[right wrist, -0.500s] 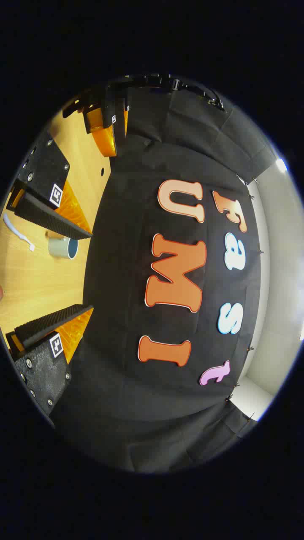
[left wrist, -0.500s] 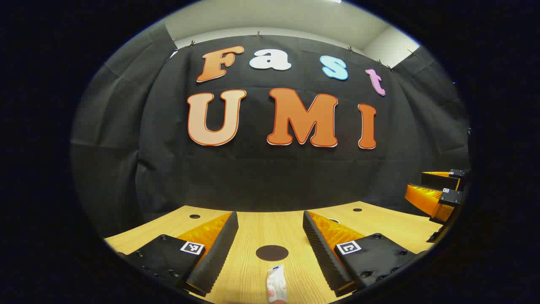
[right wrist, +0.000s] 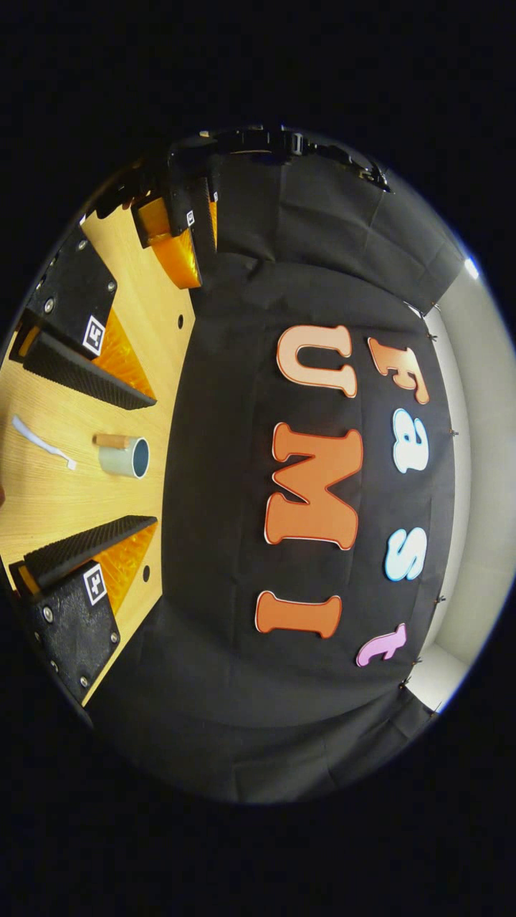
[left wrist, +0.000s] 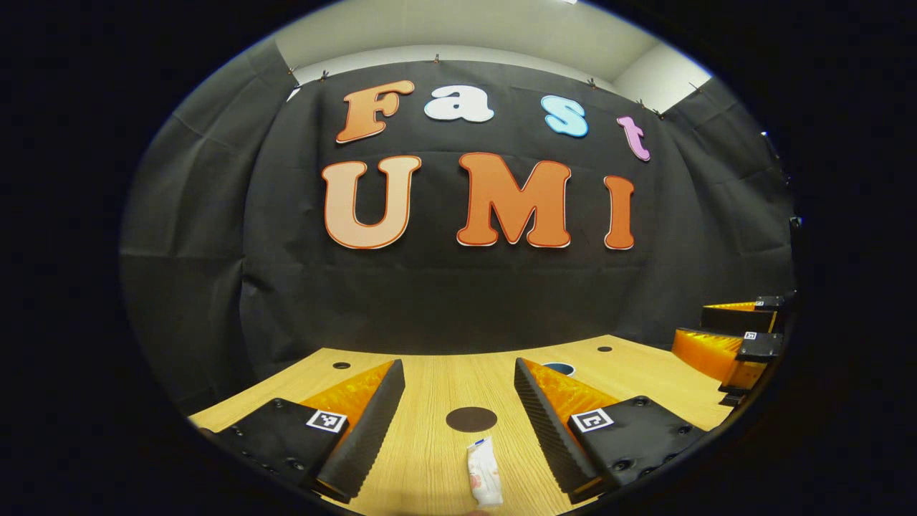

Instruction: Put the toothbrush and toothpaste on the desktop into the cup, then pick up the cup and place it on the coaster on the desktop.

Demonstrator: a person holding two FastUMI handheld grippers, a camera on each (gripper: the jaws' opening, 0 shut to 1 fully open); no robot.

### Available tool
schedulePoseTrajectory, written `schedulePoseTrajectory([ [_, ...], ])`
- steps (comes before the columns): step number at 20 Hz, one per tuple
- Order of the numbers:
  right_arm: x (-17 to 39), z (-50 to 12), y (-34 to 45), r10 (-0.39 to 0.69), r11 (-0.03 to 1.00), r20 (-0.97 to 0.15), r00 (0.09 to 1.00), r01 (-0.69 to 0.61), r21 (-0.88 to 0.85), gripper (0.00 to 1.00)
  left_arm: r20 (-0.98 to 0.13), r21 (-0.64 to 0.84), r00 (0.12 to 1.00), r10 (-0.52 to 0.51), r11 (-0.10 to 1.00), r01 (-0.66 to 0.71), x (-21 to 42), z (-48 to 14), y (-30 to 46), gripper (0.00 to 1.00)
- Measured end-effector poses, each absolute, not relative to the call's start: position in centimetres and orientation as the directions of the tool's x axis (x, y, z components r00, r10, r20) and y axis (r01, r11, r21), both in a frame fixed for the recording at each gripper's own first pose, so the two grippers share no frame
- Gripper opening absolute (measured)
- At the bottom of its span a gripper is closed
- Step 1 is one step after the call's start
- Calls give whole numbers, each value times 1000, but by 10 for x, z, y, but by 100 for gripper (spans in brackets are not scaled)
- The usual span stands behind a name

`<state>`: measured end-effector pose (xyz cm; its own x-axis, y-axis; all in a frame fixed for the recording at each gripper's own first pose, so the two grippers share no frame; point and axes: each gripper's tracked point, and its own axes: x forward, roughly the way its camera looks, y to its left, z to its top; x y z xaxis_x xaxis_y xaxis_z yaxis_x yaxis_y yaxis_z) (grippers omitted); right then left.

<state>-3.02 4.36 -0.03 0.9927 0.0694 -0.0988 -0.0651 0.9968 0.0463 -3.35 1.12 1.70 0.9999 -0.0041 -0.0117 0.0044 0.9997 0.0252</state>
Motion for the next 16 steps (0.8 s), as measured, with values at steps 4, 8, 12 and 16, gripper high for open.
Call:
schedulePoseTrajectory([
  [4, -27, -5, 51, 105, 993, -129, 986, -99, 57, 89, -26, 14, 1000, 4, 1000, -3, -31, 20, 15, 98],
  [8, -14, -24, 51, 128, 991, -189, 974, -117, 68, 89, -53, 4, 999, -12, 1000, 12, -17, 16, 12, 98],
  [12, 1, -53, 46, 144, 988, -286, 947, -120, 100, 87, -142, 5, 989, -29, 1000, 30, 1, -4, 10, 98],
  [16, 8, -85, 42, 142, 988, -396, 907, -109, 106, 83, -277, -13, 960, -45, 999, 43, 16, -42, 9, 98],
])
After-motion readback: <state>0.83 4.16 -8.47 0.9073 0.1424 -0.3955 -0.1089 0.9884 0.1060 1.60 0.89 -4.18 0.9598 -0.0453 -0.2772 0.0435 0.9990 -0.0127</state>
